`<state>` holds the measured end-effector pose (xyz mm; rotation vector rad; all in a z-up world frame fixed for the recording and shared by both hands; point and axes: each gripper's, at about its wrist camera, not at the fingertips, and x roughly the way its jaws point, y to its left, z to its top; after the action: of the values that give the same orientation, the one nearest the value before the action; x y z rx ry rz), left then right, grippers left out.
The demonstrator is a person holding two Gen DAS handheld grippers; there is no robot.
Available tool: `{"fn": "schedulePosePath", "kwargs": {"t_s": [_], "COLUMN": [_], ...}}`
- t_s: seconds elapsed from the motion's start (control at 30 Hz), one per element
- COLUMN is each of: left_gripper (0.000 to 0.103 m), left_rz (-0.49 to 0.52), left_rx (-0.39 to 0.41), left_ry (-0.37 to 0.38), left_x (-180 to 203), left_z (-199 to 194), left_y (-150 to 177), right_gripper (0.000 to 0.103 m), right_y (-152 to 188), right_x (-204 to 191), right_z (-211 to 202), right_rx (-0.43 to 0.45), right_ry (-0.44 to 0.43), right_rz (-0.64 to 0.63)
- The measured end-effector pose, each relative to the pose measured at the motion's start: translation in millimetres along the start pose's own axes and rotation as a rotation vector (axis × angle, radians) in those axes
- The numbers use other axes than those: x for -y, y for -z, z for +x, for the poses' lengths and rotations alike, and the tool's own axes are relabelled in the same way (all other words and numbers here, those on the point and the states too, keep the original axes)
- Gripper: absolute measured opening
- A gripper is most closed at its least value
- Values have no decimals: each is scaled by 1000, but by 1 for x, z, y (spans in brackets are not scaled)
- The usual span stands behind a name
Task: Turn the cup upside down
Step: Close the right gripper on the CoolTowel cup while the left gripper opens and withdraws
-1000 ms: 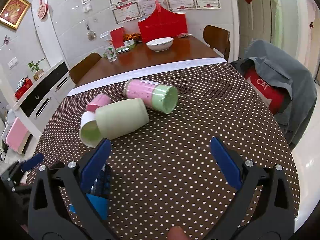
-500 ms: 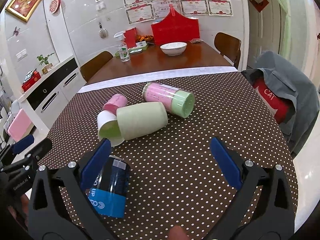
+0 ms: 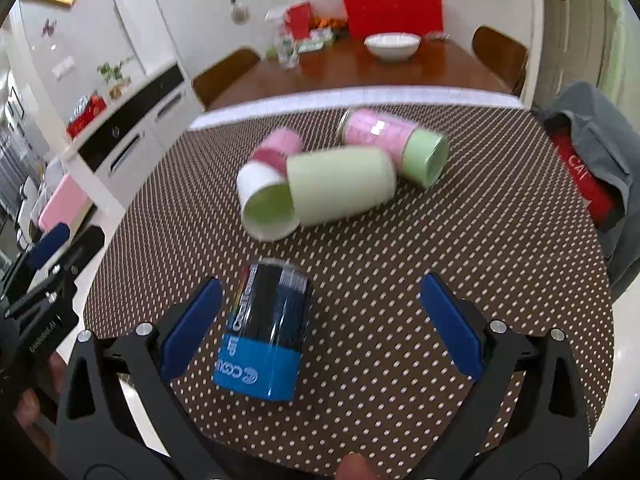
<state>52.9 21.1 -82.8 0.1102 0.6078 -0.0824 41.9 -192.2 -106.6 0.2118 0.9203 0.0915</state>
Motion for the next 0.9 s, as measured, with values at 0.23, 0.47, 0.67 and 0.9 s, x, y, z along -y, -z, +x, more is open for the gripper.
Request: {"fn": "schedulePosePath", "kwargs": {"t_s": [0.23, 0.47, 0.67, 0.9], "left_gripper": [76, 76, 76, 76], "left_rz": [-29, -70, -84, -96], "left_rx": [-24, -55, -91, -125], "left_ry": [-3, 0, 8, 19], "left_x": [-19, -38, -45, -48], "left_z": [10, 23, 35, 48], "left_y": [9, 19, 28, 38], "right_gripper": [97, 97, 97, 97], "right_y": [1, -2, -5, -5], "right_x": [-11, -26, -29, -30], "right_z": [12, 28, 51, 79], "right_rx": [-62, -103, -173, -279], "right_ry": [28, 50, 56, 35], "right_rz": [-11, -38, -28, -26]}}
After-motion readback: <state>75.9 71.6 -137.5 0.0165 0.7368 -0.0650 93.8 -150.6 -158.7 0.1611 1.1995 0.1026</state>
